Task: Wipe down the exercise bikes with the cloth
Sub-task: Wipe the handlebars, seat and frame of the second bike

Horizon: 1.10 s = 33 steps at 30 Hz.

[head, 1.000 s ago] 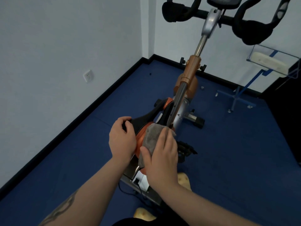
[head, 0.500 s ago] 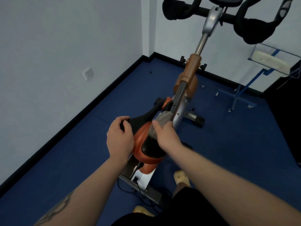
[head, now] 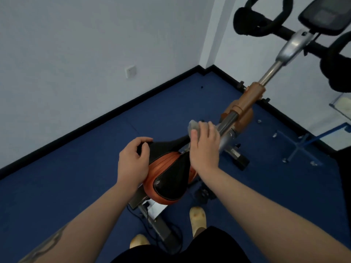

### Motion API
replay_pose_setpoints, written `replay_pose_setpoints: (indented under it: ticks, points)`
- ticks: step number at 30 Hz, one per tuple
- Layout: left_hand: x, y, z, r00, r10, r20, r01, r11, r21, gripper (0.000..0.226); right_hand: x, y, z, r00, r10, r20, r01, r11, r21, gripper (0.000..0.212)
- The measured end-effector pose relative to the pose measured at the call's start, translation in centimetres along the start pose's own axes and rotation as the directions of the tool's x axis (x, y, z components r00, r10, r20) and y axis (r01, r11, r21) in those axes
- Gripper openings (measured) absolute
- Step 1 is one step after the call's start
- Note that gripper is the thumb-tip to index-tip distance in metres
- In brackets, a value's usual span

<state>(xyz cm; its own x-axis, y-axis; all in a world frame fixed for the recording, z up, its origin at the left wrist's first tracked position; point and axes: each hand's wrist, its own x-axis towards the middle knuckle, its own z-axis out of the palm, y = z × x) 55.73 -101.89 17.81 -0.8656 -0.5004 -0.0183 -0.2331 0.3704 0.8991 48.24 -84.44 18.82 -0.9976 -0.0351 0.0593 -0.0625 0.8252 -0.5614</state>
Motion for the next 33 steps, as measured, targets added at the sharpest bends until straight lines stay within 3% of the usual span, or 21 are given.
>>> replay_pose_setpoints:
  ticks: [1,3,5,9,10,11,13,15,16,18,20,22,25,28,33]
  points:
    - [-0.1,0.1,0.0,1.0,-0.012,-0.011,0.012,1.0,-0.007,0.025,-0.4,0.4,-0.3,0.978,-0.208,0.028,0.21,0.973,-0.094,0.057]
    - [-0.3,0.2,0.0,0.999,-0.032,-0.033,0.031,0.999,-0.015,0.025,-1.0,1.7,-1.0,0.828,-0.538,0.157,0.556,0.824,-0.109,0.051]
    - [-0.4,0.5,0.0,0.998,-0.037,-0.051,0.037,0.999,-0.002,0.027,1.2,2.9,-2.1,0.719,-0.643,0.264,0.681,0.728,-0.078,0.047]
    - [-1.0,2.1,0.5,0.992,-0.054,-0.112,0.073,0.982,0.175,0.025,4.7,2.3,-2.5,0.795,-0.539,0.278,0.594,0.785,-0.176,0.034]
    - [-1.3,2.4,0.8,0.988,-0.058,-0.146,0.094,0.963,0.254,0.026,4.2,2.0,-2.2,0.785,-0.557,0.272,0.612,0.766,-0.197,0.035]
    - [-1.7,2.8,1.2,0.981,-0.067,-0.182,0.125,0.937,0.325,0.028,3.7,1.9,-1.8,0.745,-0.607,0.277,0.662,0.724,-0.192,0.036]
    - [-2.7,3.5,2.0,0.967,-0.115,-0.228,0.204,0.886,0.417,0.034,3.7,2.3,-2.0,0.572,-0.739,0.356,0.81,0.577,-0.103,0.04]
    - [-3.6,3.9,2.7,0.956,-0.159,-0.246,0.257,0.855,0.45,0.04,6.5,2.5,-2.9,0.421,-0.758,0.499,0.871,0.492,0.012,0.043]
    - [-4.1,4.1,3.0,0.952,-0.174,-0.252,0.274,0.85,0.45,0.043,8.0,2.4,-3.4,0.385,-0.731,0.564,0.867,0.495,0.05,0.043]
    - [-4.9,4.1,3.6,0.942,-0.185,-0.281,0.293,0.861,0.415,0.046,9.8,2.0,-3.7,0.377,-0.68,0.629,0.834,0.544,0.088,0.043]
    - [-5.4,4.0,3.9,0.927,-0.177,-0.332,0.291,0.897,0.333,0.045,9.7,0.3,-2.5,0.345,-0.658,0.67,0.86,0.508,0.055,0.032]
    - [-5.4,3.9,4.0,0.906,-0.175,-0.385,0.294,0.915,0.276,0.042,7.9,-2.4,-0.3,0.268,-0.643,0.717,0.898,0.437,0.056,0.036]
    - [-5.7,3.9,4.1,0.88,-0.18,-0.439,0.303,0.925,0.23,0.041,7.1,-4.0,1.3,0.268,-0.611,0.745,0.815,0.556,0.163,0.046]
    - [-6.9,4.1,4.5,0.851,-0.224,-0.474,0.334,0.929,0.159,0.045,9.0,-1.6,-0.7,0.153,-0.589,0.794,0.794,0.551,0.256,0.045]
    - [-8.5,3.8,5.5,0.807,-0.275,-0.522,0.343,0.939,0.036,0.05,9.4,-3.7,1.5,0.168,-0.51,0.844,0.831,0.534,0.157,0.036]
